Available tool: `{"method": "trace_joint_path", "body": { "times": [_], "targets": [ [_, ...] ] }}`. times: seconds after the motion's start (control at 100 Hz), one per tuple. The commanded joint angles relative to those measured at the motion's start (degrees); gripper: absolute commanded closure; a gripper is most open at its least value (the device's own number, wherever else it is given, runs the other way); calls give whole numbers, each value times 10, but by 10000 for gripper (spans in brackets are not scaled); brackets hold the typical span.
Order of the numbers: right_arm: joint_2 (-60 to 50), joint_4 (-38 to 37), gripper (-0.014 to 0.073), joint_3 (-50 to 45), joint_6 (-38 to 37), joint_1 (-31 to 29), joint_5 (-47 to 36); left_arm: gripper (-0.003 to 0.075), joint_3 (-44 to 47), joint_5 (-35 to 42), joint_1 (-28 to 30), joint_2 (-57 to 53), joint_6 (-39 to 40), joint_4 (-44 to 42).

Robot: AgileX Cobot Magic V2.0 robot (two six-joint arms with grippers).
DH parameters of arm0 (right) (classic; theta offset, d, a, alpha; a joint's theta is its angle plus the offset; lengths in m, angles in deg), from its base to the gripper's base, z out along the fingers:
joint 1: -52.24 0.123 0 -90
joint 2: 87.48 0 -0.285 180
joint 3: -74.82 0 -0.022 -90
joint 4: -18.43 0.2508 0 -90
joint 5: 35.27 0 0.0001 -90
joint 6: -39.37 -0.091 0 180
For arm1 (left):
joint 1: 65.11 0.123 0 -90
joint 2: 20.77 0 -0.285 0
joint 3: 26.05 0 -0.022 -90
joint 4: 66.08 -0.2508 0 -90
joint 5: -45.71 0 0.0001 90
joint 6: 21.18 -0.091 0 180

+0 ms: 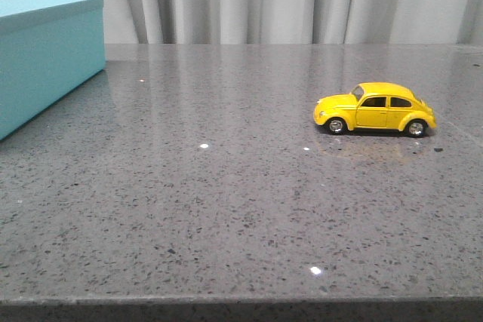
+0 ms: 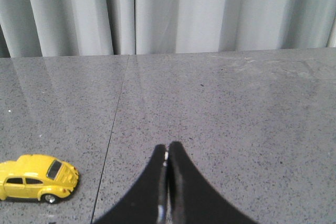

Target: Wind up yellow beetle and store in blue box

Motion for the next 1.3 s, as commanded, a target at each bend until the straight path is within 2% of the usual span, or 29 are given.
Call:
{"method": "trace_joint_path", "body": {
  "times": [0.0,0.15,0.24,0.35,0.46,0.78,1.029,1.169,1.289],
  "targets": [
    [41,-1,536,50,3,-2,-30,575,-43,38,-5,38,3,-3],
    [82,-1,392,89,3,-2,-25,362,-80,37,-5,79,2,-7],
    [106,-1,314,114,3,-2,-1,315,-102,29,-5,102,2,-25],
    [139,-1,260,143,3,-2,41,308,-126,5,-5,125,2,-38],
    [166,-1,259,167,3,-2,76,308,-144,-10,-5,142,2,-40],
    [185,2,265,169,3,-1,41,310,-146,-5,-5,145,2,-40],
    [261,29,264,247,3,2,106,310,-146,-3,-5,146,2,-40],
    [315,36,256,301,3,24,151,310,-146,-3,-5,146,2,-40],
    [370,41,176,355,3,56,202,310,-146,-3,-5,146,2,-40]
  ]
}}
